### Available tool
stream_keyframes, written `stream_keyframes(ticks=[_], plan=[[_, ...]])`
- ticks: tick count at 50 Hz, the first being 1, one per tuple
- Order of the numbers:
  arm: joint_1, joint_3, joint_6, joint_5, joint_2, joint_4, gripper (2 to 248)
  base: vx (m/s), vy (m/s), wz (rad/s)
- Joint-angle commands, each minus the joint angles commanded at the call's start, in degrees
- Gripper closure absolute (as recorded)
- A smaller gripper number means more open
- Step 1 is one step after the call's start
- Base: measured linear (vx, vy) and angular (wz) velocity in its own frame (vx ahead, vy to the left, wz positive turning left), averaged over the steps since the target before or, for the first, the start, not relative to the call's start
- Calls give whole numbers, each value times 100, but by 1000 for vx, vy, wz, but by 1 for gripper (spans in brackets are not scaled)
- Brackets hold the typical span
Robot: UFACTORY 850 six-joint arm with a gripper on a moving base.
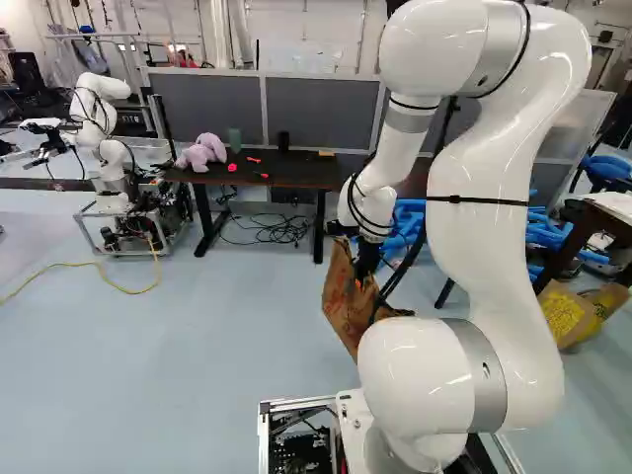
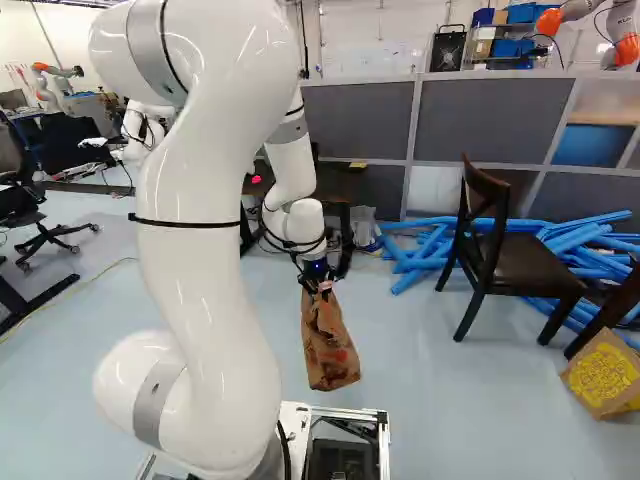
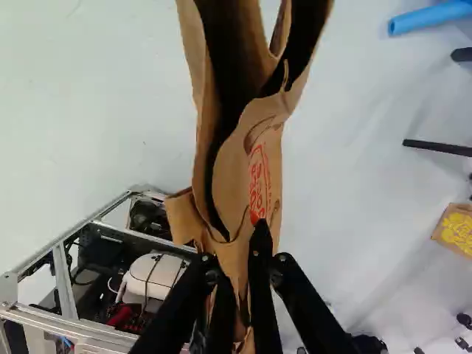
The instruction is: Pick up the bag on the ground and place it on the table
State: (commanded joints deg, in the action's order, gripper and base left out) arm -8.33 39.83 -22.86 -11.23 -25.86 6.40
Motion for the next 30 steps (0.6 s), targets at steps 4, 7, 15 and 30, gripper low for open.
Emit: stream_keyframes(ticks=[4,7,15,30], plan=[[7,-77,0,0,127,0,229,0,0,0],[12,-136,0,-2,223,0,229,0,0,0],[23,-274,0,-46,475,0,229,0,0,0],[30,-459,0,-216,911,0,229,0,0,0]])
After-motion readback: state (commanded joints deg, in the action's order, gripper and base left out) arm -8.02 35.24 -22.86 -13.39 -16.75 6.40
